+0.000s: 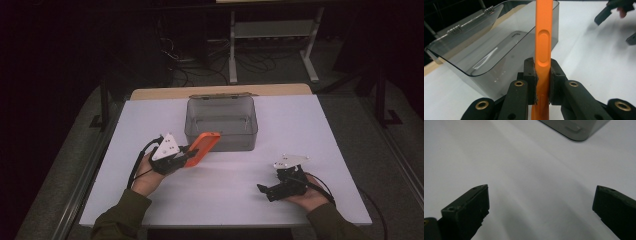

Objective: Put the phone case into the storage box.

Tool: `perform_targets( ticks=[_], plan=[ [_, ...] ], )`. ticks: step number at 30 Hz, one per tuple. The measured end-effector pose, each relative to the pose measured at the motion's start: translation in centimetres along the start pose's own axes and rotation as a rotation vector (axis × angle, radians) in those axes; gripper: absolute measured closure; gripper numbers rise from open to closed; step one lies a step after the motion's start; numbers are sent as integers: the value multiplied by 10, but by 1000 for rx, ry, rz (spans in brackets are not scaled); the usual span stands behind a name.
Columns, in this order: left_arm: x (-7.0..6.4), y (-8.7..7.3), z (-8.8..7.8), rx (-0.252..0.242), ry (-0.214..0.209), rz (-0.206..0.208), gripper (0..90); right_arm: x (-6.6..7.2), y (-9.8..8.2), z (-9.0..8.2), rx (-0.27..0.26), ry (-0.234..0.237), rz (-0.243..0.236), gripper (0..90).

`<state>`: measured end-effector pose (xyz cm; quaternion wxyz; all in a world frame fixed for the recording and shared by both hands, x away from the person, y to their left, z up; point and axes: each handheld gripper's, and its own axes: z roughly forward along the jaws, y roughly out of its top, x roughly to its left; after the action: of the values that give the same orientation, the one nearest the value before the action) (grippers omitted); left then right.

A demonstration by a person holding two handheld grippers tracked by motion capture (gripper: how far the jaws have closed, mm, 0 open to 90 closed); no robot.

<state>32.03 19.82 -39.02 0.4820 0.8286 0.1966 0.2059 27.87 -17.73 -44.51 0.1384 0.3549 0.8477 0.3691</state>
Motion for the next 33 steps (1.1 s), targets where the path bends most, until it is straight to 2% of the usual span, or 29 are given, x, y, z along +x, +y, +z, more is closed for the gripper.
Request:
perform_targets(
  ticks=[15,22,26,33],
  plan=[
    [12,-3,-4,-47,-81,-159,795,0,0,0,3,-1,-2,4],
    [14,-2,-5,-51,-82,-171,795,0,0,1,6,2,-4,4],
    [16,7,-6,-47,-97,-166,794,0,0,1,6,0,-4,4],
    [23,24,-10,-73,-104,-164,794,0,0,1,5,-3,0,3]
  ],
)
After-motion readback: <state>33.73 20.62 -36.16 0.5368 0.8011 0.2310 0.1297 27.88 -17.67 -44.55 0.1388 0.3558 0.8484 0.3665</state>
